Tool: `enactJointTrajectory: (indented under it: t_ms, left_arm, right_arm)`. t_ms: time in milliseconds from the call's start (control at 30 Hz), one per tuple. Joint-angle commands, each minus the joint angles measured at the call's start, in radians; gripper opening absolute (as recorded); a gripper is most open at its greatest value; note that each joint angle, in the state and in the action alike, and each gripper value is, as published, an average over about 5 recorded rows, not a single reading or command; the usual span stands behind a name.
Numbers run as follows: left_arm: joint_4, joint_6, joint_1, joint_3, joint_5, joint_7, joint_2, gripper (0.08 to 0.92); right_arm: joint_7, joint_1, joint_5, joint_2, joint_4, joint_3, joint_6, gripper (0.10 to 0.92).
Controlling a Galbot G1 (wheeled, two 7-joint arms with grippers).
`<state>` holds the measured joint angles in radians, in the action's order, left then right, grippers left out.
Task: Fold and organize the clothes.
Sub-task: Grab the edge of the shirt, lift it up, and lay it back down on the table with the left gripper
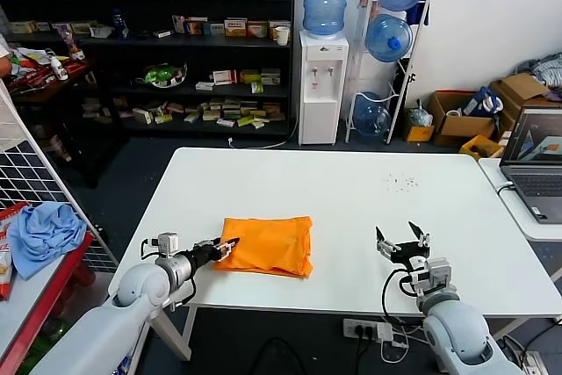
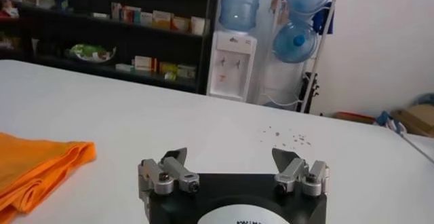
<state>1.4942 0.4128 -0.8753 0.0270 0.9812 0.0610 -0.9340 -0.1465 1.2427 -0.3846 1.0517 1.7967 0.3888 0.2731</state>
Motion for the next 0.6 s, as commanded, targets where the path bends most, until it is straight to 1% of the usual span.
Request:
enactJointTrajectory:
  t_ms: [33, 200, 300, 433, 600]
  left_arm:
    - [0.014, -0.025, 0.000, 0.009, 0.041, 0.010, 0.002, 0.352]
    - [0.054, -0.024, -0.027, 0.023, 0.044, -0.003, 0.033, 0.205]
    - [0.086, -0.016, -0.050, 0.041, 0.045, -0.011, 0.067, 0.142]
    - [0.114, 0.008, -0.083, 0.075, 0.029, -0.031, 0.137, 0.129]
    - [0.108, 0.036, -0.107, 0.124, -0.050, -0.053, 0.247, 0.129]
  right_arm:
    - [-0.002, -0.001, 0.005, 0.003, 0.000, -0.005, -0.001, 0.823]
    - [-0.004, -0.007, 0.009, 0.008, -0.003, -0.011, -0.002, 0.823]
    - [-0.004, -0.015, 0.013, 0.007, -0.005, -0.022, -0.002, 0.823]
    - [-0.004, -0.032, 0.014, 0.009, -0.012, -0.042, -0.004, 0.823]
    - [-0.002, -0.051, 0.014, 0.016, -0.024, -0.073, -0.010, 0.823]
